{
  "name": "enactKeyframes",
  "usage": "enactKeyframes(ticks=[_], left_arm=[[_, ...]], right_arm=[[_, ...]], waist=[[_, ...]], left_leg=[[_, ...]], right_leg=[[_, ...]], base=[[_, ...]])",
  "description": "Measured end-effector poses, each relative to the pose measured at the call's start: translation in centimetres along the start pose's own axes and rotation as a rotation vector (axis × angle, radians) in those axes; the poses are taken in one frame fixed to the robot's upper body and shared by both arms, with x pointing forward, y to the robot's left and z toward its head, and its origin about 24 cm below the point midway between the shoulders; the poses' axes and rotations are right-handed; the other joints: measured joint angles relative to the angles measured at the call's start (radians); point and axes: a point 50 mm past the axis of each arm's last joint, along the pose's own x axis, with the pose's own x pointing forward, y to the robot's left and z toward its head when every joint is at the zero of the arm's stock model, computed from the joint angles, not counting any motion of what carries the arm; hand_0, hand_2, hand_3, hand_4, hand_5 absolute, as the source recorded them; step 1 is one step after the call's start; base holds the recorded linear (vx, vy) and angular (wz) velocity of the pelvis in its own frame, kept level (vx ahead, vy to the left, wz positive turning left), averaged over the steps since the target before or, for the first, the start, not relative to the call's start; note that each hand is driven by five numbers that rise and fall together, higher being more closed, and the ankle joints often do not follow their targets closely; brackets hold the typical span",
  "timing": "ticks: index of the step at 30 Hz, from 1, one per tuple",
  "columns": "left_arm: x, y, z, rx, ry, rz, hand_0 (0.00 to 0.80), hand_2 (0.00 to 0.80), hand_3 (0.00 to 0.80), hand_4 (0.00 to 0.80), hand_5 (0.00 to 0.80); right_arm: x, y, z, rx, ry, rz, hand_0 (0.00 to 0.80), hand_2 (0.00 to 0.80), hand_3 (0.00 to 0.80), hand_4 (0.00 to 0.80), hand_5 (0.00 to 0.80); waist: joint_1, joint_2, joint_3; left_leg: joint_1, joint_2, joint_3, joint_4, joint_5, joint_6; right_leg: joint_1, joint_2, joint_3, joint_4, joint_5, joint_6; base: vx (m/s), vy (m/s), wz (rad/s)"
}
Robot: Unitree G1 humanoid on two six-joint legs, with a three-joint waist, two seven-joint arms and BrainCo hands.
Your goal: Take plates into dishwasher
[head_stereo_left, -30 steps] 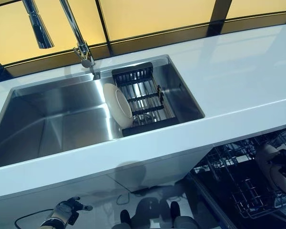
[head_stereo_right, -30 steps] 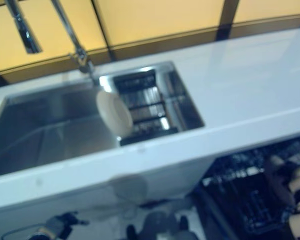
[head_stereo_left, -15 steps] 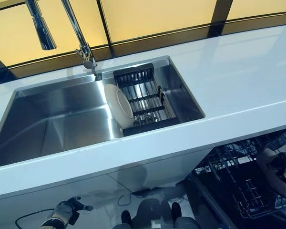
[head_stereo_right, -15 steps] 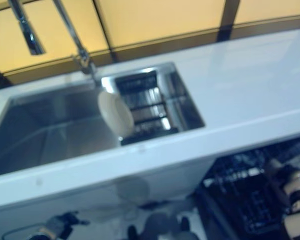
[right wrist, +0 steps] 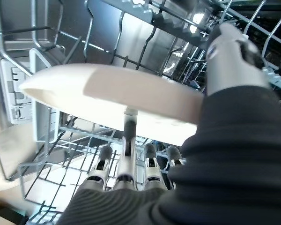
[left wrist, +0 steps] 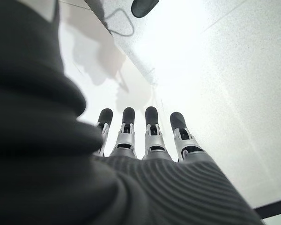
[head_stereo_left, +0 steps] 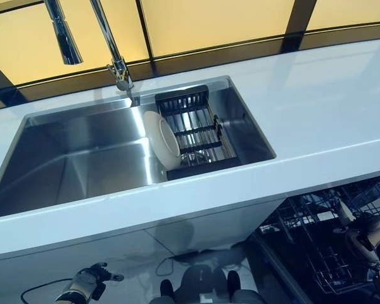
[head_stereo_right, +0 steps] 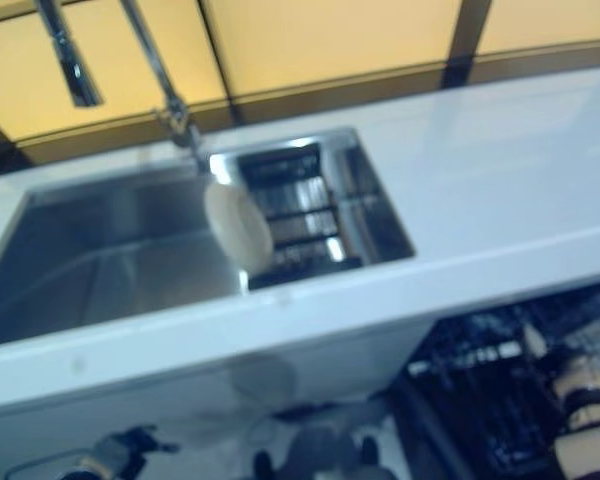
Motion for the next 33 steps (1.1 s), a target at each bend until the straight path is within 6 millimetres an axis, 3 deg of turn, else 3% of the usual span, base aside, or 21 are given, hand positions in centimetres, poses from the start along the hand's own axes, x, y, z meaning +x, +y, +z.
enactKeyframes(ticks=[5,9,13,18,23,26,33], left_arm=[[0.0,-0.1,-0.2,-0.001,0.004,-0.002,0.000,0.000,0.000,0.000,0.000],[0.0,-0.1,-0.2,-0.002,-0.001,-0.002,0.000,0.000,0.000,0.000,0.000],[0.0,0.2,-0.8,-0.006,0.013,0.003,0.000,0.000,0.000,0.000,0.000],[-0.1,0.3,-2.2,-0.023,0.054,-0.001,0.000,0.000,0.000,0.000,0.000],[-0.2,0.2,-3.0,-0.021,0.067,-0.006,0.000,0.000,0.000,0.000,0.000],[-0.2,0.0,-3.4,-0.021,0.080,-0.009,0.000,0.000,0.000,0.000,0.000],[-0.2,-0.3,-3.7,-0.017,0.094,0.004,0.000,0.000,0.000,0.000,0.000]], right_arm=[[-0.2,-0.7,-1.0,0.032,0.015,-0.019,0.000,0.000,0.000,0.000,0.000],[-0.8,-3.0,-2.5,0.048,0.042,-0.077,0.000,0.000,0.000,0.000,0.000],[-1.8,-6.2,-3.6,0.083,0.050,-0.153,0.000,0.000,0.000,0.000,0.000],[-4.7,-12.2,-6.9,0.126,0.118,-0.284,0.000,0.000,0.000,0.000,0.000],[-7.4,-16.2,-8.9,0.155,0.164,-0.401,0.000,0.000,0.000,0.000,0.000],[-9.2,-18.7,-9.0,0.167,0.155,-0.480,0.000,0.000,0.000,0.000,0.000],[-16.1,-26.3,-5.3,0.251,-0.029,-0.866,0.000,0.000,0.000,0.000,0.000]], waist=[[-0.002,-0.035,-0.005],[-0.009,-0.062,-0.015],[-0.031,-0.079,-0.019],[-0.053,-0.092,-0.024],[-0.062,-0.107,-0.038],[-0.071,-0.114,-0.050],[-0.076,-0.105,-0.060]], left_leg=[[0.015,0.001,0.009,-0.002,-0.005,0.002],[0.016,0.001,0.014,-0.003,-0.006,0.002],[0.019,0.001,0.021,-0.003,-0.006,0.002],[0.041,0.004,0.036,-0.004,-0.014,-0.001],[0.050,0.009,0.048,-0.004,-0.018,-0.003],[0.050,0.009,0.049,-0.004,-0.018,-0.003],[0.049,0.008,0.048,-0.004,-0.018,-0.003]], right_leg=[[0.010,0.001,0.005,-0.001,-0.001,0.001],[0.008,0.002,0.010,-0.001,-0.001,0.002],[0.009,0.002,0.019,-0.001,-0.001,0.002],[0.023,0.005,0.032,-0.002,-0.002,0.002],[0.023,0.009,0.046,-0.002,-0.002,0.002],[0.023,0.009,0.047,-0.002,-0.002,0.002],[0.024,0.008,0.041,-0.002,-0.002,0.002]], base=[[0.048,0.029,-0.04],[0.038,0.036,-0.03],[0.040,0.041,-0.06],[0.033,0.034,-0.07],[0.017,0.017,-0.08],[0.000,0.000,0.00],[0.000,0.000,0.00]])
